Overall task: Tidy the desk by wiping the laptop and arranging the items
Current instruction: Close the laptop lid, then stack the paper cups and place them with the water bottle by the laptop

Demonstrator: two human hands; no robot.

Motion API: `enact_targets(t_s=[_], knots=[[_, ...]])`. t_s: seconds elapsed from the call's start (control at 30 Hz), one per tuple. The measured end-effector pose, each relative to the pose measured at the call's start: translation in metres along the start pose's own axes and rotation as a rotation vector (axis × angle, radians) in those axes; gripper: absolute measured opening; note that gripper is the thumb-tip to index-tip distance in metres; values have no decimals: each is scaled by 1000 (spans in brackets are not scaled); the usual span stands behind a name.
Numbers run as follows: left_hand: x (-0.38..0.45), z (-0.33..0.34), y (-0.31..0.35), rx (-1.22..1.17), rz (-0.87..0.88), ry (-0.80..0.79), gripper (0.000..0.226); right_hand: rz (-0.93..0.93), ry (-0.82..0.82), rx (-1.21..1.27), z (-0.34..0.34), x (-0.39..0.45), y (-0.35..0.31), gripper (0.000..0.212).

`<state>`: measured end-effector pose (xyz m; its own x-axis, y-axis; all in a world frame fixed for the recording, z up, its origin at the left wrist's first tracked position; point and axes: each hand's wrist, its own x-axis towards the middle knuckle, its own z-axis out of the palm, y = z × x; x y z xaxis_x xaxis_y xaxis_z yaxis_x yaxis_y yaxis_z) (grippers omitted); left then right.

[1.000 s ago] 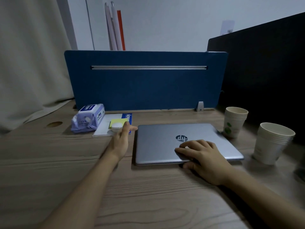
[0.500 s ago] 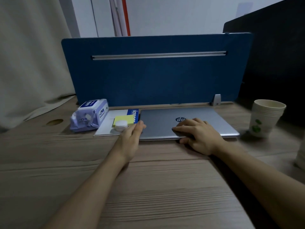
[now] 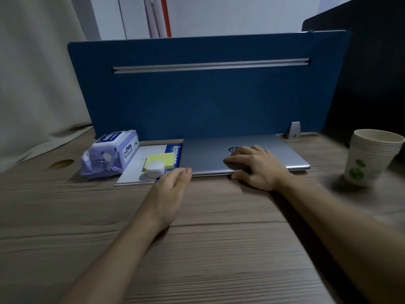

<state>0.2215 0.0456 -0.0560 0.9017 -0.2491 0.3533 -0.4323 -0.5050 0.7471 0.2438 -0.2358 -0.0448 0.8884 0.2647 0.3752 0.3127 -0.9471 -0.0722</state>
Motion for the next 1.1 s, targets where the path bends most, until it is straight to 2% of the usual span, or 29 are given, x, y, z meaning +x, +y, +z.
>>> enact_targets(t_s=[0.33, 0.5, 0.63, 0.9, 1.1], knots=[[-4, -3, 5, 4, 6, -18, 21, 97, -16, 13, -7, -28, -14, 55], [-10, -8, 9, -11, -21, -14, 22, 185, -67, 37, -20, -66, -24, 61], [-27, -9, 19, 46, -19, -16, 33, 260, -130, 87, -35, -106, -37, 66], [-85, 2, 60, 139, 66, -108, 29, 425, -106, 107, -70, -194, -45, 74], [-132, 36, 109, 140, 199, -199, 26, 579, -98, 118, -100, -266, -37, 79]])
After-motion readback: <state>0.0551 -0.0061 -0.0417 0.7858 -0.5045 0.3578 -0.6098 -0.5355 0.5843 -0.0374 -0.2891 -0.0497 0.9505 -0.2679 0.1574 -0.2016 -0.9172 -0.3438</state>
